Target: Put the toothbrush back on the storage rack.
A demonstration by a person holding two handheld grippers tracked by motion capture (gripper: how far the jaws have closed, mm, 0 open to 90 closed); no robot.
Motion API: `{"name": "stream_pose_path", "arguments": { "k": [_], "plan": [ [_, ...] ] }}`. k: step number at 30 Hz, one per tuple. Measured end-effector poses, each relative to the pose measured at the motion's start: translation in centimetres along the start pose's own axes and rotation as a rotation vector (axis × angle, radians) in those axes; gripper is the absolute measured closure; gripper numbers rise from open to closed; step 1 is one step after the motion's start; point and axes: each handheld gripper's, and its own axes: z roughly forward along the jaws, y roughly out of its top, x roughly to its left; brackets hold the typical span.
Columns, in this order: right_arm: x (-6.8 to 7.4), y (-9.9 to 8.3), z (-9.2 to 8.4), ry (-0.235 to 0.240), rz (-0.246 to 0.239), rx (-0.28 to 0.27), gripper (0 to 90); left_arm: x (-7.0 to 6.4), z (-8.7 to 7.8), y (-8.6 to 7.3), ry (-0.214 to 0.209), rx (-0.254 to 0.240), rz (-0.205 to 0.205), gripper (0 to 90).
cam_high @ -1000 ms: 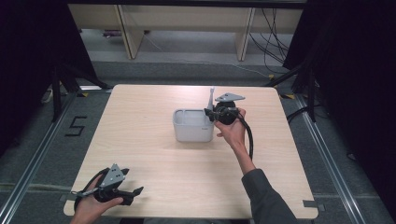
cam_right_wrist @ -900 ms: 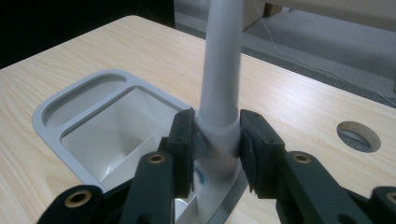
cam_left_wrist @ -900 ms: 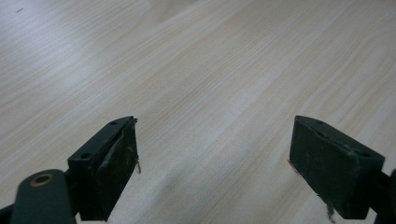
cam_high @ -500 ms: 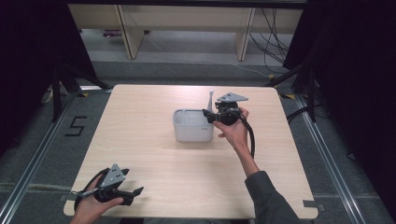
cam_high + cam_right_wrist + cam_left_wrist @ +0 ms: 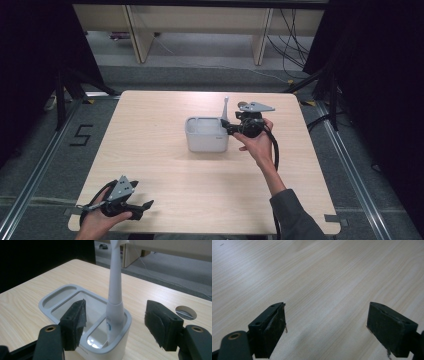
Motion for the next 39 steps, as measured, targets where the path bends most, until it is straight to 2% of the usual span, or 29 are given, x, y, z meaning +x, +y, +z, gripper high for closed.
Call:
{"name": "stream_pose_path", "arguments": {
  "k": [2,3,7,8,10,12,17,18,19,21,22,23,24,25,26,27,28,29,30,32,33,34,35,37,38,39],
  "plan": [
    [0.0,-0.2,-0.3,0.005,0.004,0.008,33.9,-0.2,0.0,0.0,-0.012,-0.015,-0.020,15.0],
    [0.0,-0.4,-0.7,0.003,0.002,0.009,33.8,0.0,-0.1,0.0,-0.004,0.000,0.000,15.0],
    [0.2,-0.9,-1.2,0.005,0.022,0.005,33.6,0.0,-0.1,0.0,-0.004,0.001,0.002,15.0],
    [0.0,-1.1,-1.4,0.001,-0.005,-0.004,33.6,0.0,0.0,0.0,-0.003,0.001,0.002,15.0],
    [0.0,-1.4,-1.8,-0.001,-0.017,-0.004,33.4,0.0,0.0,0.0,-0.001,0.001,-0.001,15.0],
    [0.2,-1.8,-2.2,-0.001,0.007,0.002,33.3,0.0,0.0,0.0,-0.002,0.001,0.001,15.0],
    [0.2,-3.0,-3.1,0.007,0.023,-0.001,32.9,-0.1,0.0,0.0,0.001,0.002,0.001,15.0],
    [0.0,-3.1,-3.0,0.018,-0.011,-0.013,32.9,-0.1,0.0,0.0,0.001,0.000,0.000,15.0],
    [0.1,-3.2,-3.2,0.014,-0.001,0.006,32.8,-0.1,0.0,0.0,-0.001,-0.002,-0.001,15.0],
    [0.3,-3.5,-3.3,0.016,0.019,0.002,32.8,0.0,-0.1,0.0,0.001,0.005,0.013,15.0],
    [0.3,-3.7,-3.5,0.025,0.029,0.012,32.7,-0.1,0.0,0.0,0.001,-0.002,0.000,15.0],
    [0.2,-3.8,-3.5,0.015,0.002,0.004,32.7,0.0,-0.1,0.0,-0.001,0.004,0.013,15.0],
    [0.2,-3.9,-3.6,0.028,0.002,0.009,32.5,-0.1,0.0,0.0,0.000,-0.001,0.002,15.0],
    [0.3,-4.0,-3.7,0.023,-0.006,0.013,32.2,0.0,0.0,0.0,0.000,0.004,0.016,15.0],
    [0.3,-4.1,-3.8,0.024,-0.011,0.014,31.8,-0.1,0.0,0.0,-0.003,-0.006,-0.001,15.0],
    [0.5,-4.2,-3.8,0.035,0.020,0.013,31.5,-0.2,0.0,0.0,-0.008,-0.014,-0.007,15.0],
    [0.5,-4.4,-3.8,0.039,0.012,0.014,31.2,-0.2,0.0,0.0,-0.003,-0.009,-0.007,15.0],
    [0.6,-4.4,-4.0,0.038,0.026,0.031,31.0,0.0,0.0,0.0,-0.003,-0.002,0.000,15.0],
    [0.5,-4.5,-3.9,0.036,0.000,0.010,30.4,-0.1,0.0,0.0,0.000,-0.002,0.002,15.0],
    [0.7,-4.7,-4.0,0.049,0.021,0.030,29.7,-0.2,0.0,0.0,-0.002,-0.014,-0.006,15.0],
    [0.9,-4.9,-4.0,0.038,0.034,0.019,29.4,-0.2,0.0,0.0,-0.012,-0.022,-0.012,15.0],
    [0.8,-5.0,-4.0,0.055,0.013,0.020,28.7,-0.3,0.1,0.0,-0.014,-0.024,-0.023,15.0],
    [1.0,-5.2,-4.1,0.046,0.025,0.029,27.9,-0.1,-0.1,0.0,-0.001,-0.001,-0.001,15.0],
    [1.2,-5.6,-4.2,0.047,0.025,0.040,26.3,-0.2,0.0,0.0,0.005,-0.008,-0.006,15.0],
    [1.2,-5.8,-4.2,0.055,0.022,0.041,26.2,-0.1,-0.1,0.0,-0.009,-0.011,0.000,15.0],
    [1.2,-6.0,-4.3,0.055,-0.007,0.044,26.0,-0.3,0.0,0.0,-0.012,-0.027,-0.021,15.0]
  ]
}}
